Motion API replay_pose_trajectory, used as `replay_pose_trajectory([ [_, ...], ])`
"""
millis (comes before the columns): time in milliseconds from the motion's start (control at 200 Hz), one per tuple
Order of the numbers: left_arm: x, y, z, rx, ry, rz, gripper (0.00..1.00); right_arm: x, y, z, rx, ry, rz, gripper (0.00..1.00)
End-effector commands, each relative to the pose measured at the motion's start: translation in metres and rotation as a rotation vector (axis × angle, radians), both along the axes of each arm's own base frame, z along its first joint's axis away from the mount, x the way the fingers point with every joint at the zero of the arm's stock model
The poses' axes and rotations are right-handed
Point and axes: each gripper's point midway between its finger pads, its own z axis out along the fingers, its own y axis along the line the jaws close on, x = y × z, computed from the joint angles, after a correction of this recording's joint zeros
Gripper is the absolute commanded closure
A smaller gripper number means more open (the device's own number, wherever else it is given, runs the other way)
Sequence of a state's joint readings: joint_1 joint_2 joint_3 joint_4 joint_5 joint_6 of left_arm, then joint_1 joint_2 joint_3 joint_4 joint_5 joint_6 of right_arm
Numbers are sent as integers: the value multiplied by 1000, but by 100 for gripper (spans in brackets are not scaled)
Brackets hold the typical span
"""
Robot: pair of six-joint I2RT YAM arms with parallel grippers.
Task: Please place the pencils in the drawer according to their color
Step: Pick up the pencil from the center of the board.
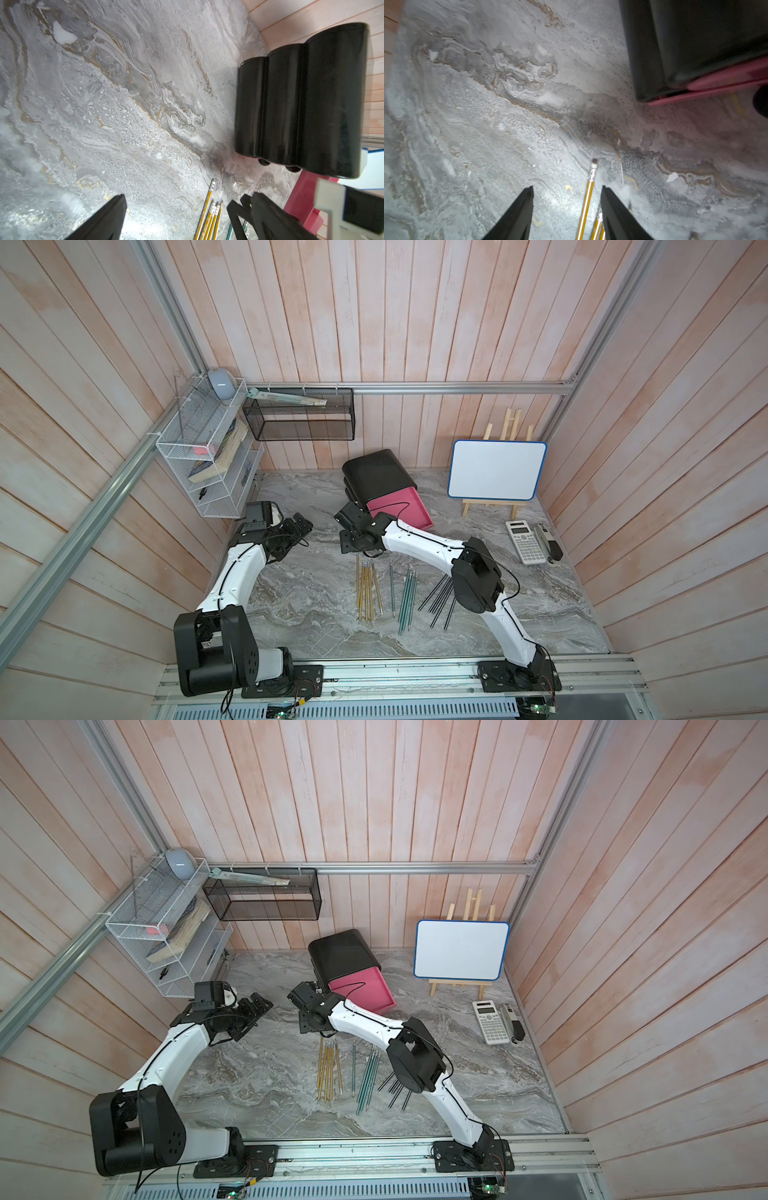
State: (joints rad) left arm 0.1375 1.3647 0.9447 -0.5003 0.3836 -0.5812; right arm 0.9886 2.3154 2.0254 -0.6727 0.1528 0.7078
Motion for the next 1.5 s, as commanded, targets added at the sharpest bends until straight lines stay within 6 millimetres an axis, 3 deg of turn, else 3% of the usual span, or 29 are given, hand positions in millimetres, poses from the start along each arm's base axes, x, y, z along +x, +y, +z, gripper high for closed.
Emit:
replay_pose_trajectory([
  [0,2,-1,8,-15,-43,-12,1,-1,-13,-22,-96,12,-43,47],
  [235,0,-5,8,-31,-49,-25,1,-2,-12,-47,-116,46,-68,55],
  [660,-4,-9,5,-57,-49,-26,1,1,-9,-67,-128,62,-77,66],
  [850,-4,-10,5,-69,-50,-26,0,-1,-11,-73,-146,70,-72,77],
  [1150,-3,-10,5,-77,-56,-18,1,-4,-13,-83,-160,88,-57,81],
  [1495,-4,-11,2,-79,-49,-15,1,-7,-6,-86,-133,106,-36,100],
])
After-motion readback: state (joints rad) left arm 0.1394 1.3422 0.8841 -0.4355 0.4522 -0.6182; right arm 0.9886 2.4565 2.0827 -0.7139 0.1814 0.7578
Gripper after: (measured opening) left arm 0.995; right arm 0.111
